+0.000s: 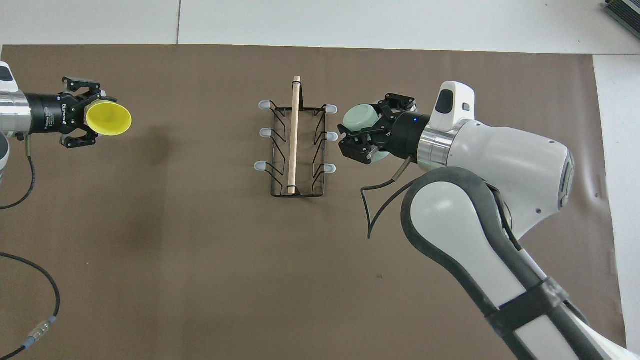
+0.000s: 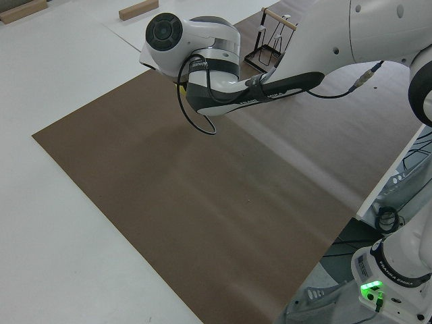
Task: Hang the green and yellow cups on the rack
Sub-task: 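Carry the green cup with the right gripper onto a rack hook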
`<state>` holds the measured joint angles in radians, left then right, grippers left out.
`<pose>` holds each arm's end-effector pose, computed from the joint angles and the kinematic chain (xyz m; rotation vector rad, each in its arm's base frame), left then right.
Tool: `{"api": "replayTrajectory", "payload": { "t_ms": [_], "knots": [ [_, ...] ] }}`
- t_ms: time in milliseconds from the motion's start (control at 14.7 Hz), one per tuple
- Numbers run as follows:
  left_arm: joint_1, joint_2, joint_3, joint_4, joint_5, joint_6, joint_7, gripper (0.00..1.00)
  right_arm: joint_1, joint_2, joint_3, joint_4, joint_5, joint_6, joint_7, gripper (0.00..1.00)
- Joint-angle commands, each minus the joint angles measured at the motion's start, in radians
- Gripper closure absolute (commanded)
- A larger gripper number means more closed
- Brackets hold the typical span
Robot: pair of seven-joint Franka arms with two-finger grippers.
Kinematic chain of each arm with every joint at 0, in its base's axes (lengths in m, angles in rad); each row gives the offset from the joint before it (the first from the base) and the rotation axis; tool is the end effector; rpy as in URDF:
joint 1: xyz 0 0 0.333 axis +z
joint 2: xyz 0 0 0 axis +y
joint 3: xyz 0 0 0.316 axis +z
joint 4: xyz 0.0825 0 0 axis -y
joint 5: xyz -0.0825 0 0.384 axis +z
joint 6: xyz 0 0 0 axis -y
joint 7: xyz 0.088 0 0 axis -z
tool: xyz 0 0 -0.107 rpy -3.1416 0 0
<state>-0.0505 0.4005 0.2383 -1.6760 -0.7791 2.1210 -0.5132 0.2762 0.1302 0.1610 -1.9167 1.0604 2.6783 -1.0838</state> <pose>0.6701 0.0770 0.3901 2.1946 1.3134 -0.0412 0.5826 0.2381 0.4849 -2.2776 -0.8107 -0.9934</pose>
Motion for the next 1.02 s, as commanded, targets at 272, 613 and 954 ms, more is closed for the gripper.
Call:
{"api": "replayTrajectory", "payload": {
  "t_ms": [272,613,954],
  "knots": [
    [-0.045,-0.057,0.018,0.038,0.279,-0.022,0.004,1.0,0.055,0.002,0.005,-0.042,0.697,0.115,-0.604,1.0],
    [-0.084,-0.092,0.012,0.075,0.423,-0.035,-0.007,1.0,0.086,0.025,0.005,-0.085,1.112,0.085,-1.043,1.0],
    [-0.114,-0.106,0.013,0.078,0.513,-0.012,-0.01,1.0,0.13,0.052,0.005,-0.078,1.28,0.077,-1.159,1.0]
  ]
}}
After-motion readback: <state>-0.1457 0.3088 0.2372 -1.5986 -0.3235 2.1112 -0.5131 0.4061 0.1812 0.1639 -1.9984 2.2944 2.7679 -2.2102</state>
